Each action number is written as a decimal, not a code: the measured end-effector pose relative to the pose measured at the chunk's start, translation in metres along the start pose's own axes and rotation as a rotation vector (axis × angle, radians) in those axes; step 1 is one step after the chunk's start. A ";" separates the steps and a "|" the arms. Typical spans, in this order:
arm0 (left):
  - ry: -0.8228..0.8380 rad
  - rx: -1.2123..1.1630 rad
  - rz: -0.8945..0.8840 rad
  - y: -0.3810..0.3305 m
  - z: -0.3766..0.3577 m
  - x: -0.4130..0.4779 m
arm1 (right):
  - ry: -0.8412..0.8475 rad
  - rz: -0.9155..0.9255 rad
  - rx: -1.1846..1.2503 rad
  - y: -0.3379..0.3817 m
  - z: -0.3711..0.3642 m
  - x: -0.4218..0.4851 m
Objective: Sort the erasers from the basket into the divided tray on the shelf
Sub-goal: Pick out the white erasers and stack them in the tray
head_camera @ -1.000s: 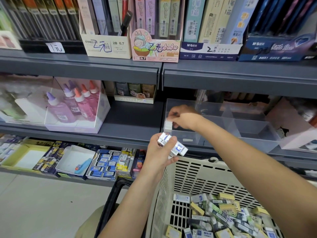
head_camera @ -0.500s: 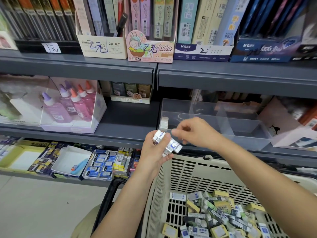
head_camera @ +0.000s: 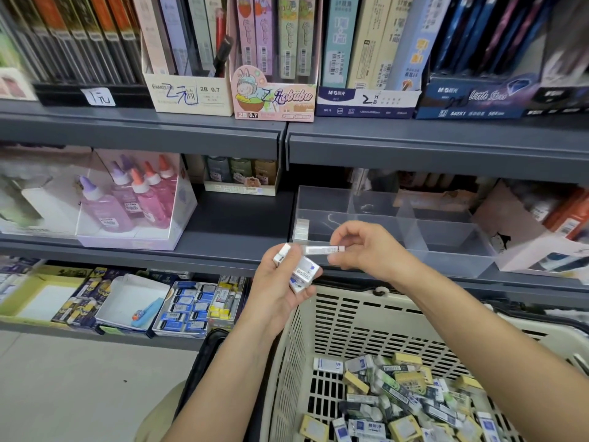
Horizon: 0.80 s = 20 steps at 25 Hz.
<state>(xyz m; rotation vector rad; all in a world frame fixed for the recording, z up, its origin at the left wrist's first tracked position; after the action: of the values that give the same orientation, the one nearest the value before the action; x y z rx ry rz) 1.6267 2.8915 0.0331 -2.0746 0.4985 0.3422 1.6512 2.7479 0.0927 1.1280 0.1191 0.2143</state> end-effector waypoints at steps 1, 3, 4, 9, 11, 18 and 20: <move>-0.001 0.011 0.004 0.000 -0.001 0.000 | -0.026 0.013 -0.005 0.001 0.003 0.002; -0.016 0.030 -0.007 -0.003 -0.002 0.002 | -0.084 0.024 -0.001 0.003 0.010 0.010; -0.030 0.036 -0.019 -0.005 -0.001 0.003 | -0.132 0.017 -0.025 0.002 0.017 0.017; -0.096 0.046 -0.047 -0.014 0.011 0.007 | -0.335 -0.023 -0.187 0.007 0.047 0.064; -0.117 0.045 -0.038 -0.014 0.016 0.010 | -0.289 -0.020 -0.401 0.010 0.040 0.080; -0.104 0.090 -0.026 -0.017 0.018 0.024 | -0.036 -0.011 -0.631 -0.006 -0.012 0.106; -0.078 0.083 -0.018 -0.016 0.015 0.026 | 0.019 -0.006 -0.678 -0.010 -0.017 0.105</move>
<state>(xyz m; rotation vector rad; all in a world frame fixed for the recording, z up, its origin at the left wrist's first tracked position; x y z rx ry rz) 1.6564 2.9063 0.0266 -1.9762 0.4396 0.3840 1.7509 2.7830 0.0782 0.4506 0.0581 0.2355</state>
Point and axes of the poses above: each hand's wrist, its own x-axis towards the middle knuckle, its own z-axis out of the back of the hand, y = z × x, the point moved 8 cm from there along x, towards the middle knuckle, and after that the axes turned 9 degrees about z, right-handed, at the moved point
